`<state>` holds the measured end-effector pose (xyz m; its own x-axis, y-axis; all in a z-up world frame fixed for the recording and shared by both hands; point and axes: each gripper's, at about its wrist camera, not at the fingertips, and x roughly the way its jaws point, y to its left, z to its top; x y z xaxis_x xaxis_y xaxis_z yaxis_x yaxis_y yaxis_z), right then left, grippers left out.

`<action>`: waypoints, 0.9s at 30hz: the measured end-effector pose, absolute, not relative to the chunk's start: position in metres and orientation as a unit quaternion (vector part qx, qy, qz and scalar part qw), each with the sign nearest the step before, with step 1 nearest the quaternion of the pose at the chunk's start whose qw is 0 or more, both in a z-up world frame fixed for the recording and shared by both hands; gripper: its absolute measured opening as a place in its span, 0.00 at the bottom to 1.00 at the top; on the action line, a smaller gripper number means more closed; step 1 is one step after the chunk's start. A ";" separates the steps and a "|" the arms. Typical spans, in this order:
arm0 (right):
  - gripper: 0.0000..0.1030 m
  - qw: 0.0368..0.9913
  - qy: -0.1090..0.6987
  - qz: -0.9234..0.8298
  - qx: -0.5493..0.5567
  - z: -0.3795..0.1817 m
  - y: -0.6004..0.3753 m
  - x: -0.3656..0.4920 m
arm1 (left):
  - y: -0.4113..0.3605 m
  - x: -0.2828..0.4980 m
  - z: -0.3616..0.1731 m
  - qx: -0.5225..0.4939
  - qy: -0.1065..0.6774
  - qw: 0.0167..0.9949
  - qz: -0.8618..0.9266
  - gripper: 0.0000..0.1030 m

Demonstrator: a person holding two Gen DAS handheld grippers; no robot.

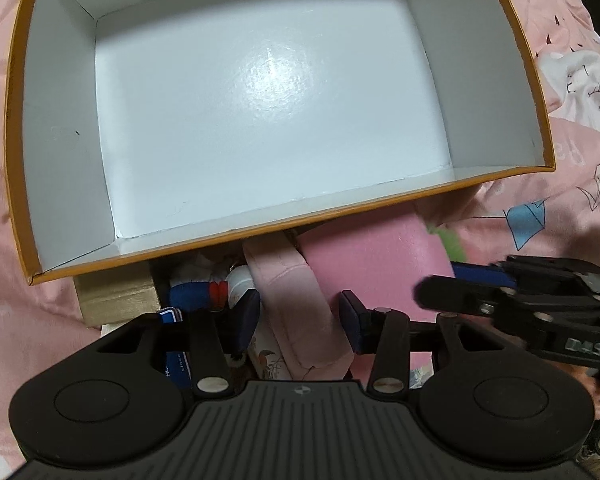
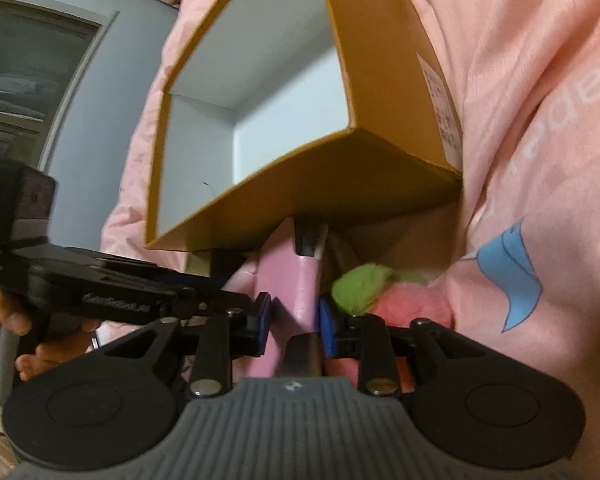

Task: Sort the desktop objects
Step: 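Carry the pink wallet over the shoebox with the right gripper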

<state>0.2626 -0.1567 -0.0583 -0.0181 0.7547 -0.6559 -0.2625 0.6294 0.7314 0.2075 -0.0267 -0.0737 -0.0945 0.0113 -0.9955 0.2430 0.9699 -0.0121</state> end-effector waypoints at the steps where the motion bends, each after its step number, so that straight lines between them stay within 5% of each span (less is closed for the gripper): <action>1: 0.23 0.668 0.601 0.385 0.210 -0.055 -0.160 0.262 | -0.029 0.207 -0.074 0.088 0.734 0.667 -0.089 0.47; 13: 0.29 0.653 0.613 0.388 0.215 -0.071 -0.156 0.263 | -0.037 0.207 -0.075 0.110 0.744 0.653 -0.086 0.43; 27: 0.23 0.707 0.584 0.362 0.169 -0.043 -0.181 0.260 | -0.050 0.203 -0.079 0.131 0.741 0.650 -0.107 0.42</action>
